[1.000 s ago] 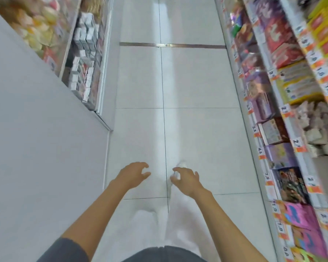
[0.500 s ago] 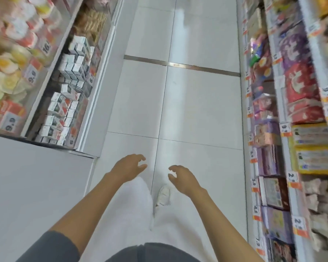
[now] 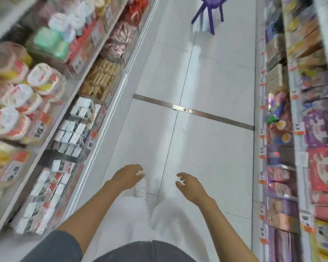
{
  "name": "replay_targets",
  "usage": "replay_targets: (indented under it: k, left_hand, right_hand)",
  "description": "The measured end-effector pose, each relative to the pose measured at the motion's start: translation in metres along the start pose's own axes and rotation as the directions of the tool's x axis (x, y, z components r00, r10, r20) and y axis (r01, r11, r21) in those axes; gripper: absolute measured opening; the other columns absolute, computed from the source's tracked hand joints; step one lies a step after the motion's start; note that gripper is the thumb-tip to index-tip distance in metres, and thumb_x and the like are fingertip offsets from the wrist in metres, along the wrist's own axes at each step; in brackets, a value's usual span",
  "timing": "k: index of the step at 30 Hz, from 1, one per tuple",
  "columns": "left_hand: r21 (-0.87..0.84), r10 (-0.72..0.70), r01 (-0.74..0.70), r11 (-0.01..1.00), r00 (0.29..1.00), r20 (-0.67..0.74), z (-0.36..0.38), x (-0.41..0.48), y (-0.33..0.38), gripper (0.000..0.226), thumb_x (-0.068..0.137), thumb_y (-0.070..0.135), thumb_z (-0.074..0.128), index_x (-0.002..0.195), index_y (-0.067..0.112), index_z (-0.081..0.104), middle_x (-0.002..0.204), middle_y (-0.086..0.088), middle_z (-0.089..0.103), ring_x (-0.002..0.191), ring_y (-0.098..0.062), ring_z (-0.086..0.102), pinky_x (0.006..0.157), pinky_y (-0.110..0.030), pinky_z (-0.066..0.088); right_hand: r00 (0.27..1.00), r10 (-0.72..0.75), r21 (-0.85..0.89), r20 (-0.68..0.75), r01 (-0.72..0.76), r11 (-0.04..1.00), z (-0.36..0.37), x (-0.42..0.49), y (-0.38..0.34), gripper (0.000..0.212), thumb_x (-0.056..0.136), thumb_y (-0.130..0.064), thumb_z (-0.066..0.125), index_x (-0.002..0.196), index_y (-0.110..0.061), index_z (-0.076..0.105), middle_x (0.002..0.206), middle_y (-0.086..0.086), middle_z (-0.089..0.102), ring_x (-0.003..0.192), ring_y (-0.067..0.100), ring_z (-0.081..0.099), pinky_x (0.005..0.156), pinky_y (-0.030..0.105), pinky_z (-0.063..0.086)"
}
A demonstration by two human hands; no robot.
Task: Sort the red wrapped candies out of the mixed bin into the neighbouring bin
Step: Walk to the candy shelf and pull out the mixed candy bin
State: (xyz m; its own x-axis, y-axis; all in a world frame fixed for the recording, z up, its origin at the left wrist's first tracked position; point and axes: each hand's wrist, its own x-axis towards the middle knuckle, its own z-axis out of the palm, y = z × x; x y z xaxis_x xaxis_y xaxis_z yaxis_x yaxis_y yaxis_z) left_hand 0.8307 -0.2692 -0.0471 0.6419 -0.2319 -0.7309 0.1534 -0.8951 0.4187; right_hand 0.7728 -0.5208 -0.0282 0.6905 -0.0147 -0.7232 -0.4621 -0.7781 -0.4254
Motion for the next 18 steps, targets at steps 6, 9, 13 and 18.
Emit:
replay_targets:
  k: [6,9,13,18]
  left_hand:
    - [0.026,0.015,-0.015,1.000,1.000,0.023,-0.112,0.114,0.057,0.038,0.096,0.043,0.050,0.128,0.023,0.055,0.128,-0.001,0.058,0.112,-0.018,0.057,0.094,-0.030,0.046]
    - [0.042,0.000,-0.001,0.999,1.000,0.027,-0.160,0.184,0.094,0.039,0.094,0.048,0.050,0.128,0.028,0.055,0.127,0.004,0.057,0.112,-0.015,0.057,0.095,-0.032,0.046]
    - [0.076,-0.009,0.011,0.997,1.000,-0.025,-0.225,0.273,0.157,0.039,0.097,0.045,0.048,0.130,0.025,0.053,0.130,0.003,0.056,0.113,-0.016,0.056,0.095,-0.030,0.045]
    - [0.016,-0.003,0.004,1.000,0.995,-0.096,-0.318,0.353,0.243,0.037,0.097,0.041,0.048,0.129,0.024,0.055,0.129,0.003,0.057,0.113,-0.015,0.056,0.089,-0.026,0.044]
  right_hand:
    - [1.000,0.003,0.041,-0.028,-0.002,0.999,-0.107,0.105,-0.044,0.042,0.098,-0.030,0.050,0.137,-0.017,0.050,0.129,0.005,0.059,0.118,0.021,0.056,0.100,0.032,0.043]
    - [1.000,0.004,0.047,-0.025,-0.003,0.999,-0.169,0.172,-0.055,0.043,0.097,-0.030,0.050,0.138,-0.018,0.049,0.130,0.004,0.059,0.118,0.022,0.056,0.099,0.033,0.043]
    - [1.000,-0.005,0.019,-0.023,0.006,1.000,-0.265,0.265,-0.063,0.041,0.096,-0.026,0.050,0.135,-0.014,0.050,0.127,0.006,0.061,0.115,0.026,0.057,0.097,0.033,0.044]
    - [1.000,0.008,0.009,0.017,-0.008,1.000,-0.387,0.345,-0.090,0.041,0.098,-0.031,0.049,0.137,-0.018,0.049,0.132,0.004,0.057,0.120,0.019,0.053,0.098,0.028,0.040]
